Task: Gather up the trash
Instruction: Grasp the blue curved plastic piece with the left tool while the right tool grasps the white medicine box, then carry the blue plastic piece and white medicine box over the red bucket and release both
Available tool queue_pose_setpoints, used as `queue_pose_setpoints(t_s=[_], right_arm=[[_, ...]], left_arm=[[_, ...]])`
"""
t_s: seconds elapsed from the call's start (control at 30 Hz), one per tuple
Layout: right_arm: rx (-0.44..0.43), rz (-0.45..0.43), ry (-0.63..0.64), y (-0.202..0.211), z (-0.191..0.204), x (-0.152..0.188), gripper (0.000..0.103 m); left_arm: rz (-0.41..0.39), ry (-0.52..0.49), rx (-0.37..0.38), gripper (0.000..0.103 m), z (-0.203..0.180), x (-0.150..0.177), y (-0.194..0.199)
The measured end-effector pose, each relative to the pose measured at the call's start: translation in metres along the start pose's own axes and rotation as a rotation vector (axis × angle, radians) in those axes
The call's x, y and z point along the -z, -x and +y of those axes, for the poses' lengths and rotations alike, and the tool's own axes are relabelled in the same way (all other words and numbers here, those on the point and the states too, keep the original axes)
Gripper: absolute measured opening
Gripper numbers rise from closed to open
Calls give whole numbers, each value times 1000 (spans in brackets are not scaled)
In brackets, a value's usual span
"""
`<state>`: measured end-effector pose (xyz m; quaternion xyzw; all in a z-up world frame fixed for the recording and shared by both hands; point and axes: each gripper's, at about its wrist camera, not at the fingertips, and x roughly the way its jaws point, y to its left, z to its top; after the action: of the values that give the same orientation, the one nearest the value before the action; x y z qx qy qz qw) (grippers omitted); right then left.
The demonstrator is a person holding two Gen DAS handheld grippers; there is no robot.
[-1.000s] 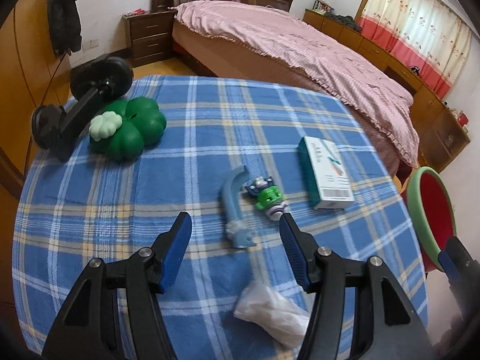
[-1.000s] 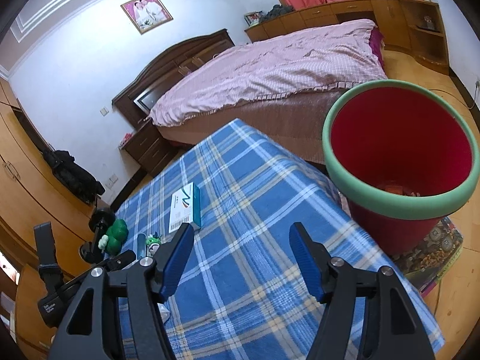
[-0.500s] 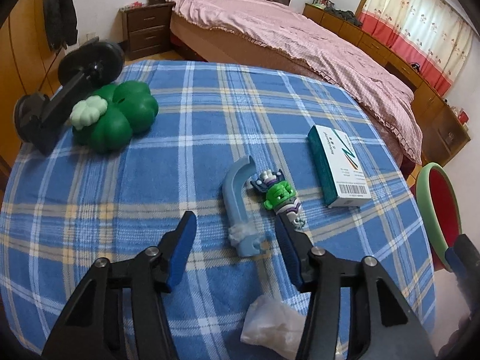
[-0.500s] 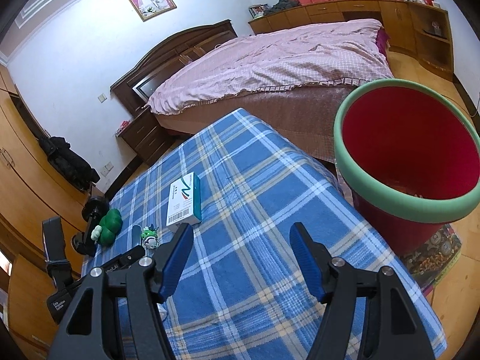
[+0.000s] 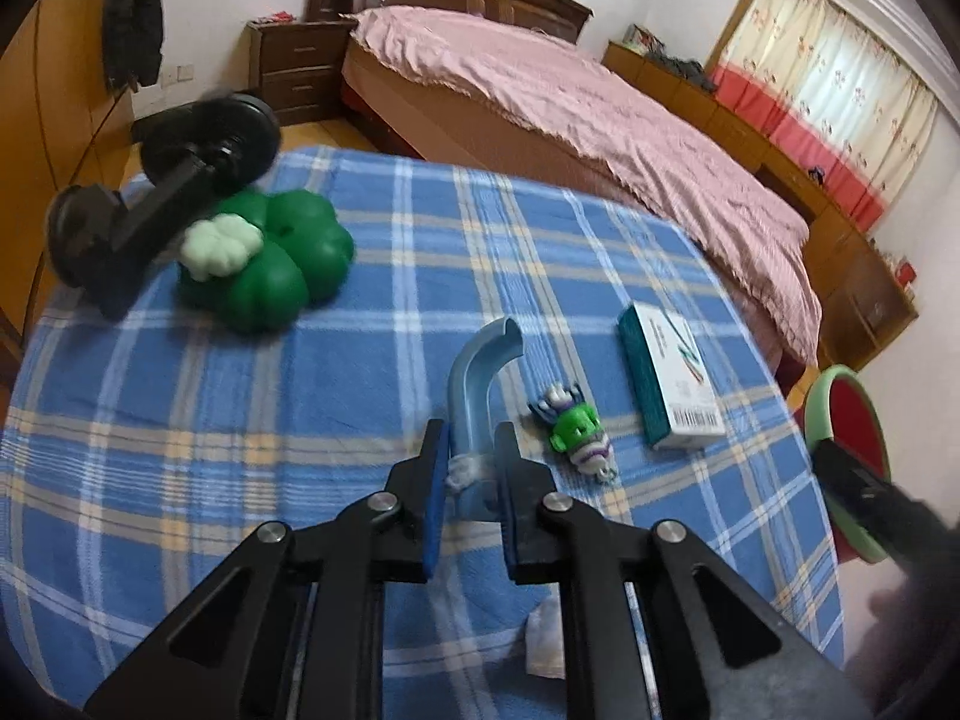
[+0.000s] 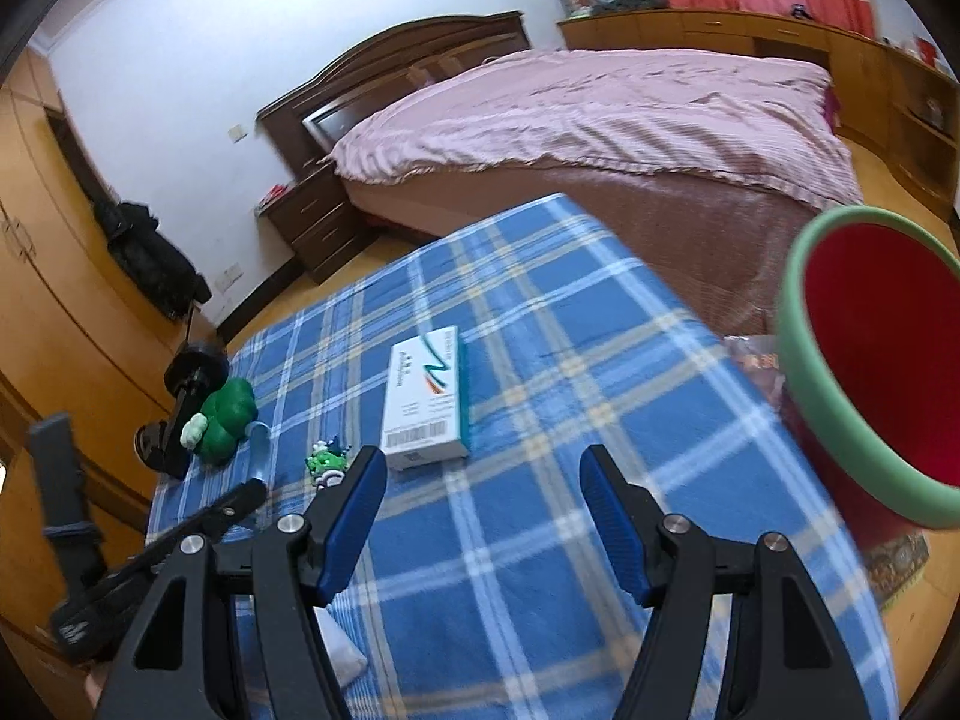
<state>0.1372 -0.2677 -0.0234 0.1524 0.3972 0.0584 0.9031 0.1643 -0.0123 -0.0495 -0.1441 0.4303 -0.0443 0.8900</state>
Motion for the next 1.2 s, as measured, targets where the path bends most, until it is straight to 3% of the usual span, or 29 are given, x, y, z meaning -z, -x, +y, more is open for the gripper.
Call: queue_pose_setpoints(t_s=[0.37, 0.57, 0.63, 0.93, 1.2], right_arm=[[3, 99, 97, -67, 31, -4, 70], [45, 91, 150, -81, 41, -2, 69], [54, 80, 162, -82, 42, -1, 54], [48, 79, 158, -78, 38, 0, 53], [13, 26, 98, -35, 27, 6, 53]], left_arm=[[-54, 72, 5, 14, 19, -10, 10], [-42, 77, 14, 14, 21, -8, 6], [-39, 73, 14, 14, 19, -7, 6], [-49, 62, 27, 14, 12, -5, 15], [-75, 49, 64, 14, 2, -3, 33]])
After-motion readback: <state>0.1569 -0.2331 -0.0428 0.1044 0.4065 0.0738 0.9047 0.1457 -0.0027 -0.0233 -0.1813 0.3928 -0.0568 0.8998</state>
